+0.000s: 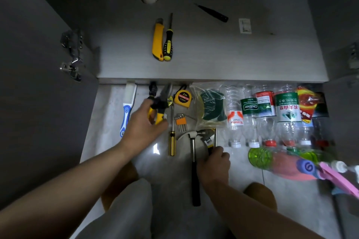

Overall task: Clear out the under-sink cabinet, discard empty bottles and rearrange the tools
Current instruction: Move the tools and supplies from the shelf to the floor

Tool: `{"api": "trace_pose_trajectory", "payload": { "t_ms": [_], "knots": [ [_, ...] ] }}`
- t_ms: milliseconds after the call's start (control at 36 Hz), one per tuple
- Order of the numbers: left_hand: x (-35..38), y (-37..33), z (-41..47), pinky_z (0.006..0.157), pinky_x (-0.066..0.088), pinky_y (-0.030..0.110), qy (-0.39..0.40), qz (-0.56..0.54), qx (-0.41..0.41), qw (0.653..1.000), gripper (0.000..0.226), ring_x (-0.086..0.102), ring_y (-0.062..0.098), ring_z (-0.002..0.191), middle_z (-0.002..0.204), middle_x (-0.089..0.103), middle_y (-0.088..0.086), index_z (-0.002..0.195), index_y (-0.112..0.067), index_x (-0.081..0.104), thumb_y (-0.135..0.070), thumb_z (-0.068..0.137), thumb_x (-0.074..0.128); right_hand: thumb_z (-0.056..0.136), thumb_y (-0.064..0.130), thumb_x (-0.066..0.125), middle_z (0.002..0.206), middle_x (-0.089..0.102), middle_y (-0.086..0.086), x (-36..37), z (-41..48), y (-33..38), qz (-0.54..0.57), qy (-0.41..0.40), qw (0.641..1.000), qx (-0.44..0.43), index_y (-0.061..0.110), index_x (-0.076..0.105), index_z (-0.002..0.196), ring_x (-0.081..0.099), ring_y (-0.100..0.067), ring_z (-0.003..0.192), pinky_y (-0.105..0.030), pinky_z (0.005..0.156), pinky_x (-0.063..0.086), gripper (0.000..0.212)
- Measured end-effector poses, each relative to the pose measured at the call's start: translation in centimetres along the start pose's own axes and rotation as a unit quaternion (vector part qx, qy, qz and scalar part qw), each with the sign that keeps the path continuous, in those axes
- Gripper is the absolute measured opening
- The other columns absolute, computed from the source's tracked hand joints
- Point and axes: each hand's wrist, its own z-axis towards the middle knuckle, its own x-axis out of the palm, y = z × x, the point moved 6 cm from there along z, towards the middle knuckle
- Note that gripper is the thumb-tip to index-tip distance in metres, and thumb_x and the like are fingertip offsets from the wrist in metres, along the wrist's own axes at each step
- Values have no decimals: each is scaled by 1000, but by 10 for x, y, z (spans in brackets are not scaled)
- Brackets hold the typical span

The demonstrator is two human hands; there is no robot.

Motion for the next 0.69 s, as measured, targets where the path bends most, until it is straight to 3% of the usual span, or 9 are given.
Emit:
{"api": "trace_pose_trajectory", "payload": {
  "t_ms": [111,194,250,333,417,500,583,639,694],
  "knots": [
    [24,2,-5,56,46,8,116,-16,-28,993,30,63,-3,73,82,64,-20,104,-41,56,-30,84,75,95,33,54,123,48,-9,-4,-2,20,-35,-15,998,-44,15,55,120,48,-31,115,-42,92,44,31],
    [34,5,-10,60,43,4,143,-14,-51,988,25,61,-4,71,79,63,-15,101,-38,56,-30,85,74,96,23,54,110,61,-7,-7,-3,44,108,8,992,-71,11,65,110,57,-27,105,-31,84,48,21],
    [37,6,-13,61,43,3,142,-16,-59,988,23,61,-5,72,78,63,-18,99,-36,57,-31,84,73,97,17,53,97,68,-3,-5,-9,65,259,76,959,-91,13,69,99,63,-21,94,-23,77,50,16],
    [40,6,-16,63,46,7,145,-16,-60,987,32,64,-6,79,83,66,-23,100,-37,57,-46,71,69,101,27,54,108,71,-8,7,-19,87,400,232,885,-51,23,65,112,68,-22,104,-41,92,56,17],
    [43,9,-18,74,53,20,167,8,-72,983,48,67,-1,88,94,69,-15,116,-35,58,-43,71,71,100,33,58,115,71,-3,12,-21,98,453,286,844,-26,28,62,123,70,-20,106,-47,84,62,24],
    [45,6,-19,85,55,28,220,10,-63,973,51,68,1,96,103,70,-12,131,-29,57,-21,84,75,99,21,59,111,72,-5,9,-13,97,438,250,863,-39,32,59,125,73,-26,99,-54,83,61,28],
    [39,1,-15,93,55,27,294,29,-60,954,31,69,3,99,109,74,-4,122,-24,68,-24,92,66,100,16,58,106,72,-15,9,-4,87,411,216,884,-52,24,61,121,72,-38,91,-55,80,61,22],
    [21,-5,0,94,52,19,240,102,-34,965,24,65,-7,98,113,74,-9,116,-26,75,-28,96,64,102,16,56,97,71,-15,11,1,76,390,210,895,-52,21,62,115,68,-32,79,-45,70,58,16],
    [-3,-21,20,85,54,20,116,113,-3,987,15,66,-5,89,100,75,-12,102,-29,77,-31,95,64,103,14,54,89,70,-12,14,3,66,373,219,900,-47,22,61,110,67,-23,70,-36,62,56,13]
  ]
}}
